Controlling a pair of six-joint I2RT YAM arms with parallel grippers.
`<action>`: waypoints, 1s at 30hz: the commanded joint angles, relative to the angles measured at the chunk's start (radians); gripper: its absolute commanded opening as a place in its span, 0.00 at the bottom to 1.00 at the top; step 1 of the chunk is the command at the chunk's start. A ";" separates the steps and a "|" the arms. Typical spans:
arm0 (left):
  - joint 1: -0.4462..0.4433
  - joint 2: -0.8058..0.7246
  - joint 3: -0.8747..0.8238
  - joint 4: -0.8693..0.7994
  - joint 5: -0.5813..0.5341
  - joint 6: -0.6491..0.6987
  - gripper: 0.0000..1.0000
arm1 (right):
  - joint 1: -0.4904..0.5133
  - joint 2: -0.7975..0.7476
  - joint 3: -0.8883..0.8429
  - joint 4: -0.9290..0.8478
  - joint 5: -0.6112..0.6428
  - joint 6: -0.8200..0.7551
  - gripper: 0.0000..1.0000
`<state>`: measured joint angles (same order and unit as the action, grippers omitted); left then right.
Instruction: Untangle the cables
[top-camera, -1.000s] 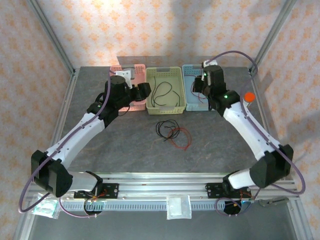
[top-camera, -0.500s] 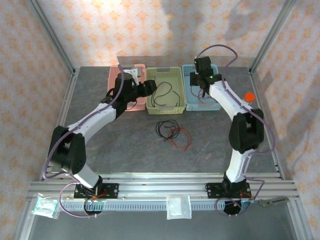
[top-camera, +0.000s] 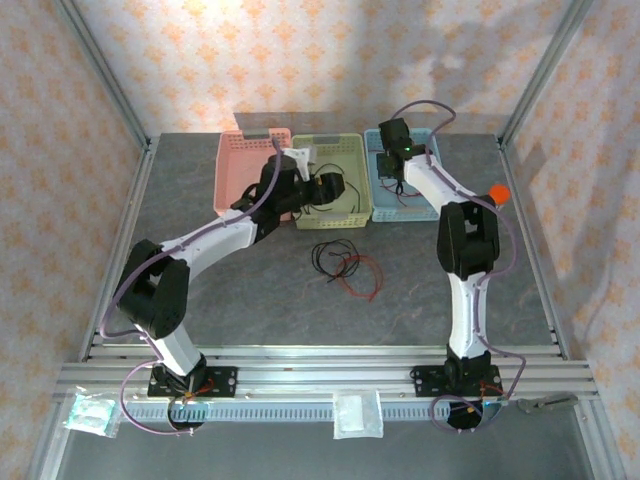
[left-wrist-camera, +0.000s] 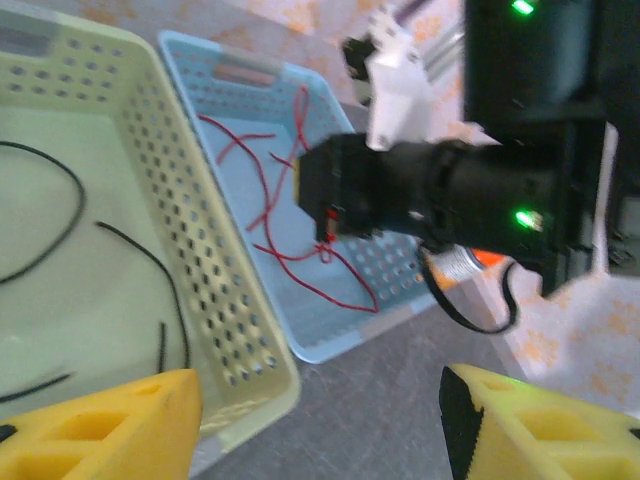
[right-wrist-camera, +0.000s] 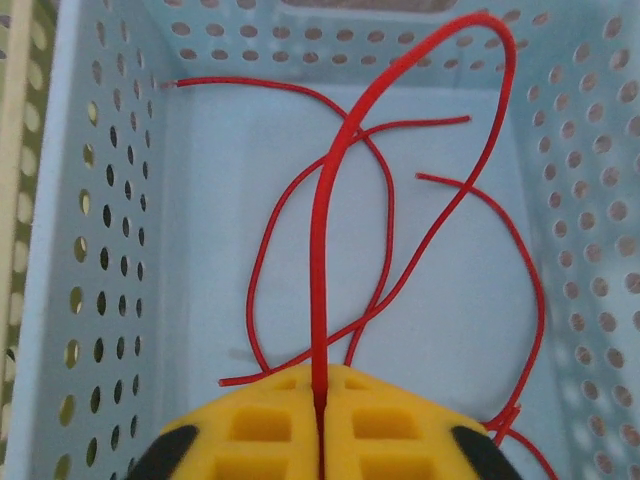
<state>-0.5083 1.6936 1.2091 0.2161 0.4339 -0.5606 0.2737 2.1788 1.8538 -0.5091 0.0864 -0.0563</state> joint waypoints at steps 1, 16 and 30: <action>-0.018 0.024 -0.013 0.056 -0.023 -0.014 0.65 | -0.005 0.018 0.047 -0.036 -0.009 0.027 0.22; -0.063 -0.065 -0.099 -0.033 -0.103 0.024 0.65 | -0.003 -0.127 -0.005 0.002 -0.062 0.070 0.43; -0.108 -0.427 -0.497 -0.059 -0.129 -0.076 0.64 | 0.171 -0.674 -0.608 0.173 -0.203 0.044 0.44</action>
<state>-0.6155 1.3193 0.7731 0.1390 0.3061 -0.5808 0.4217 1.5715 1.3361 -0.3946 -0.0486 0.0059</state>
